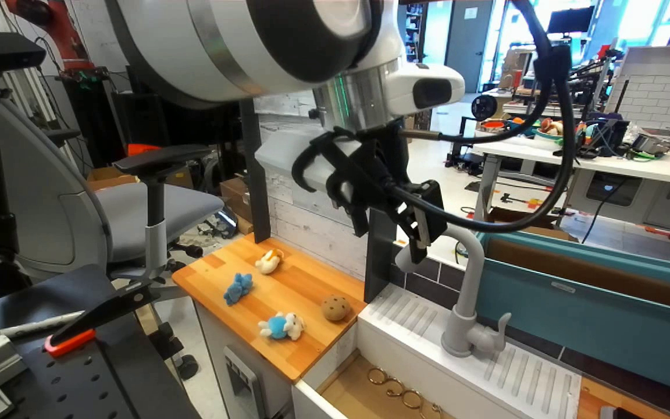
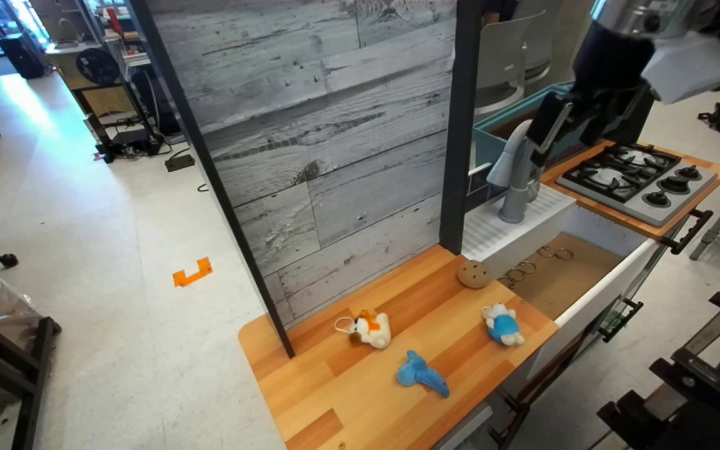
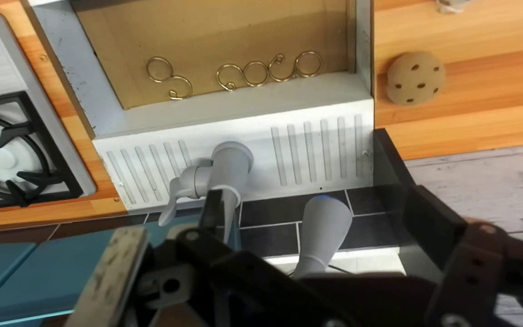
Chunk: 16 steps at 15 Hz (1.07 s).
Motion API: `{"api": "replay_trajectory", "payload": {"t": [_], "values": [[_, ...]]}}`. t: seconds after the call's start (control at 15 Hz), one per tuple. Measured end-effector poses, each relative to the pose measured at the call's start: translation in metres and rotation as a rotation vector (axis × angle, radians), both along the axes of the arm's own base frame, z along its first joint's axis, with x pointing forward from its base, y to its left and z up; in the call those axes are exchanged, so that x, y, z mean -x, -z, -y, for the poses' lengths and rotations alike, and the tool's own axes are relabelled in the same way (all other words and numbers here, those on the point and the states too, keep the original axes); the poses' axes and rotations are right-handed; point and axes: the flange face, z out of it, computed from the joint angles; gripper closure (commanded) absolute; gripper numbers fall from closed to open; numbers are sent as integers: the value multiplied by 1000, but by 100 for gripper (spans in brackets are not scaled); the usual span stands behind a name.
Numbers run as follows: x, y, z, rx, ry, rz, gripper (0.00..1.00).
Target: Center the faucet
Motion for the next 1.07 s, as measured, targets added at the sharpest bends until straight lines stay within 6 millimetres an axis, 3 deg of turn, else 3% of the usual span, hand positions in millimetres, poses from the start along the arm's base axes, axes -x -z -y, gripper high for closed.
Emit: {"api": "replay_trajectory", "payload": {"t": [0.4,1.07], "values": [[-35,35,-11,-47,68,79,0],[-57,74,-4,-49,146,137,0]]}}
